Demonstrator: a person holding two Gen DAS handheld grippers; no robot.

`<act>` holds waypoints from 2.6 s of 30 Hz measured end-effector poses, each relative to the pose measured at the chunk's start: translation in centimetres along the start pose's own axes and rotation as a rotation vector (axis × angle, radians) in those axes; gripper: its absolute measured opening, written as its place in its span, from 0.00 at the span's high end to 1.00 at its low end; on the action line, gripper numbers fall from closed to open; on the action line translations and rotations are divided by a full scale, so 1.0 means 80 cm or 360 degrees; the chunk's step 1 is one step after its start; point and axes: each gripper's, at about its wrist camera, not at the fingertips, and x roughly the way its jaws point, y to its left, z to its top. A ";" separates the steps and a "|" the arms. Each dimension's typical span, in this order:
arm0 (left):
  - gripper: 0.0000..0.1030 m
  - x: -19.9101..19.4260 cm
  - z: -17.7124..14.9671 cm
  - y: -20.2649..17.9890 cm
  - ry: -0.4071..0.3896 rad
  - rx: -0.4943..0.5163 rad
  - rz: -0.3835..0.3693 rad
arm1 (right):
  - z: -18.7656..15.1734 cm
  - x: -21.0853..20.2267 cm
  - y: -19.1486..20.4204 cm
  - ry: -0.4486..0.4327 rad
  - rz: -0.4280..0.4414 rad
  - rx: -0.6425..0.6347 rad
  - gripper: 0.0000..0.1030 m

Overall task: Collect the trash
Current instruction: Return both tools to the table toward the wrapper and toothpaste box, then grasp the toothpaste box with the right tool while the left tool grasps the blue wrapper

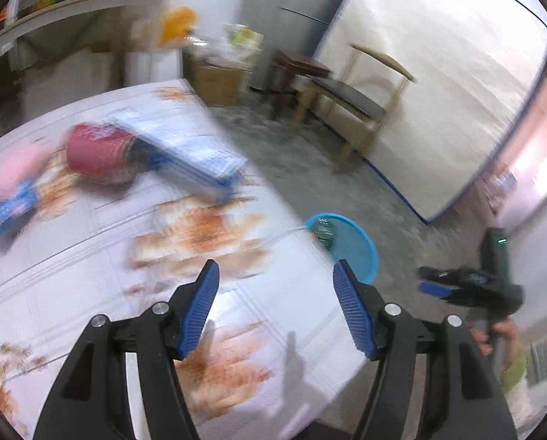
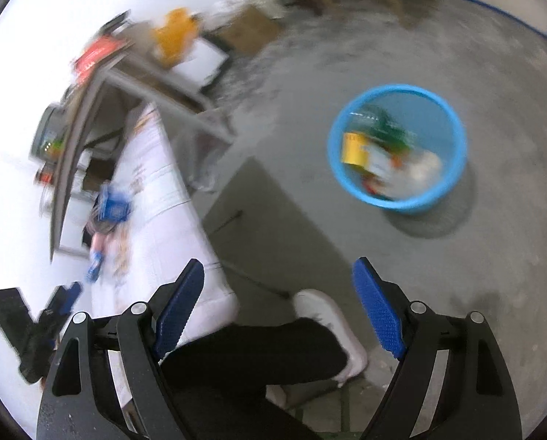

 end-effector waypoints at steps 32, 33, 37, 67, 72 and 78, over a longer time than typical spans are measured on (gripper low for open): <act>0.40 0.016 0.067 0.292 0.0115 0.0073 0.0523 | 0.053 0.233 0.357 0.0300 -0.0225 -0.1417 0.33; 0.44 0.021 0.067 0.291 0.0136 0.0092 0.0557 | 0.053 0.239 0.357 0.0321 -0.0245 -0.1412 0.39; 0.59 0.029 0.068 0.285 0.0137 0.0115 0.0550 | 0.048 0.252 0.346 0.0403 -0.0253 -0.1335 0.61; 0.68 -0.064 -0.098 0.132 0.0141 -0.0232 0.0258 | -0.078 0.121 0.238 0.0436 -0.0049 -0.0815 0.61; 0.37 -0.080 -0.096 0.109 0.0061 -0.0088 0.0176 | -0.089 0.113 0.235 0.0441 -0.0024 -0.0800 0.55; 0.34 -0.082 -0.080 0.108 0.0000 -0.0056 0.0181 | -0.093 0.104 0.230 0.0466 0.0016 -0.0803 0.53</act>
